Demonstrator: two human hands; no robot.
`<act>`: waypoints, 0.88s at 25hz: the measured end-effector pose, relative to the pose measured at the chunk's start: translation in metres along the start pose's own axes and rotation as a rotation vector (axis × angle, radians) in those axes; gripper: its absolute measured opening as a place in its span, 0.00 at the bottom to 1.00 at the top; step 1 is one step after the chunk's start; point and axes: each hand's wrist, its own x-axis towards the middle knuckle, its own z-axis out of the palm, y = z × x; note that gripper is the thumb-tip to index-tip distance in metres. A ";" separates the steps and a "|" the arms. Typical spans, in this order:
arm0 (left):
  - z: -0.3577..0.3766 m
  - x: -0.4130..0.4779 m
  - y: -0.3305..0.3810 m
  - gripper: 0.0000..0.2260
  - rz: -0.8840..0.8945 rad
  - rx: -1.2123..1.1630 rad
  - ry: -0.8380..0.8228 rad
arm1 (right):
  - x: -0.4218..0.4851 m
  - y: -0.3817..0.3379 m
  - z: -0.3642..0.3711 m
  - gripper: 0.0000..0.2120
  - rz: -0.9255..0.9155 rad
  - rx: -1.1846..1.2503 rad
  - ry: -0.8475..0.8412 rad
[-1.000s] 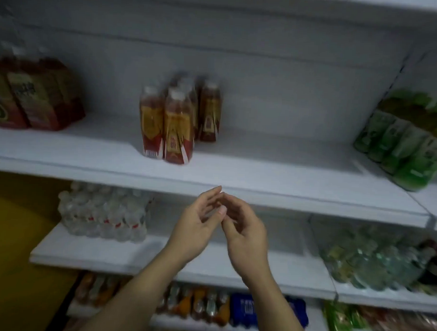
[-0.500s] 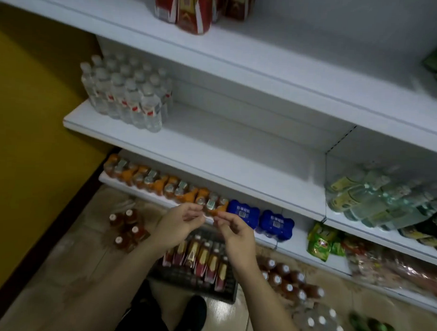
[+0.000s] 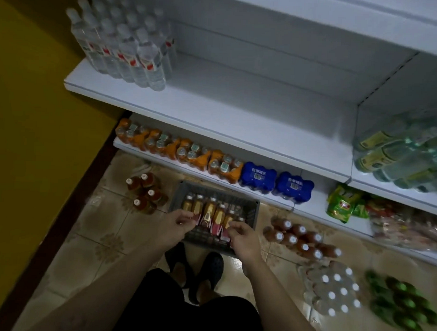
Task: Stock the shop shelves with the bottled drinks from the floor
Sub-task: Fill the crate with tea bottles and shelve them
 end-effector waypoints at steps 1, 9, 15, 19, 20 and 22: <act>0.006 0.004 0.003 0.12 -0.005 -0.011 -0.010 | 0.002 0.005 -0.004 0.04 0.021 -0.015 0.029; 0.027 0.039 0.024 0.14 0.061 -0.030 -0.141 | 0.020 0.002 -0.007 0.09 0.064 -0.101 0.053; 0.011 0.073 0.007 0.17 0.000 -0.068 -0.147 | 0.049 0.007 0.013 0.11 0.132 -0.315 0.069; 0.011 0.107 0.003 0.18 -0.026 -0.042 -0.175 | 0.082 0.024 0.026 0.08 0.271 -0.381 -0.008; 0.013 0.117 0.001 0.18 -0.040 -0.052 -0.170 | 0.091 0.028 0.027 0.06 0.307 -0.389 -0.034; 0.022 0.136 -0.005 0.19 -0.094 -0.097 -0.139 | 0.111 0.038 0.023 0.05 0.334 -0.422 -0.069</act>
